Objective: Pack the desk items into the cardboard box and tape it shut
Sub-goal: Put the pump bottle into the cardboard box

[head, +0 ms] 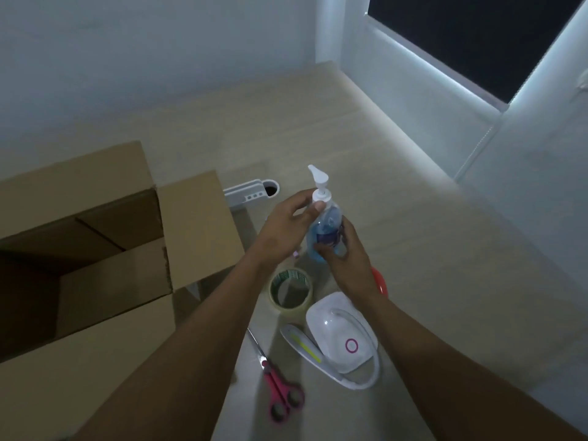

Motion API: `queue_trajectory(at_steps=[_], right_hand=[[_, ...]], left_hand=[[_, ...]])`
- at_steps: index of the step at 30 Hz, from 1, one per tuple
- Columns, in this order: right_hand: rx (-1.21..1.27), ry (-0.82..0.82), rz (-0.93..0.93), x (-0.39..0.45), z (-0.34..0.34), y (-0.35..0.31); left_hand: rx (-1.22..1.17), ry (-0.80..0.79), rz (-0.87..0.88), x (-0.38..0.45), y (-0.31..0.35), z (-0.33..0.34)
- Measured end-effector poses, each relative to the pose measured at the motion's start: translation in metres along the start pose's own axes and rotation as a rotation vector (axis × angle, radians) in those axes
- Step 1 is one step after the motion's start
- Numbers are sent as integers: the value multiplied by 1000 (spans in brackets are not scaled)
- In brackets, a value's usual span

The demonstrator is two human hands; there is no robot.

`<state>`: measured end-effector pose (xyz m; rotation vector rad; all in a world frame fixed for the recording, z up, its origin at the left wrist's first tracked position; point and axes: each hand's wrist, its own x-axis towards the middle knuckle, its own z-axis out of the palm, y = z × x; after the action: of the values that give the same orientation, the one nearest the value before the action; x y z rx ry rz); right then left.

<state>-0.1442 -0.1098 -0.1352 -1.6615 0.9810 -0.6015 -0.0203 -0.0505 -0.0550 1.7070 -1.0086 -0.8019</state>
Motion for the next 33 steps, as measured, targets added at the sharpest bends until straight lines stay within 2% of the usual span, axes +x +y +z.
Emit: queue_trajectory(at_steps=[6, 10, 13, 18, 24, 27, 30, 33], right_hand=[[57, -5, -154, 5, -9, -93], [68, -79, -254, 4, 11, -170], [139, -173, -266, -4, 38, -211], [167, -353, -246, -27, 106, -243], [153, -522, -212, -55, 194, -226], [17, -457, -189, -62, 213, -206], [-260, -297, -312, -57, 222, -181], [-513, -268, -398, -46, 226, -159]], left_hand=[[5, 95, 135, 1, 80, -49], [-6, 173, 214, -19, 125, -109], [6, 182, 225, -41, 132, -162], [39, 213, 132, -90, 94, -242], [-131, 293, -36, -139, 23, -295], [-195, 335, -181, -154, -10, -306], [-151, 342, -339, -161, -42, -306], [-147, 321, -430, -156, -65, -297]])
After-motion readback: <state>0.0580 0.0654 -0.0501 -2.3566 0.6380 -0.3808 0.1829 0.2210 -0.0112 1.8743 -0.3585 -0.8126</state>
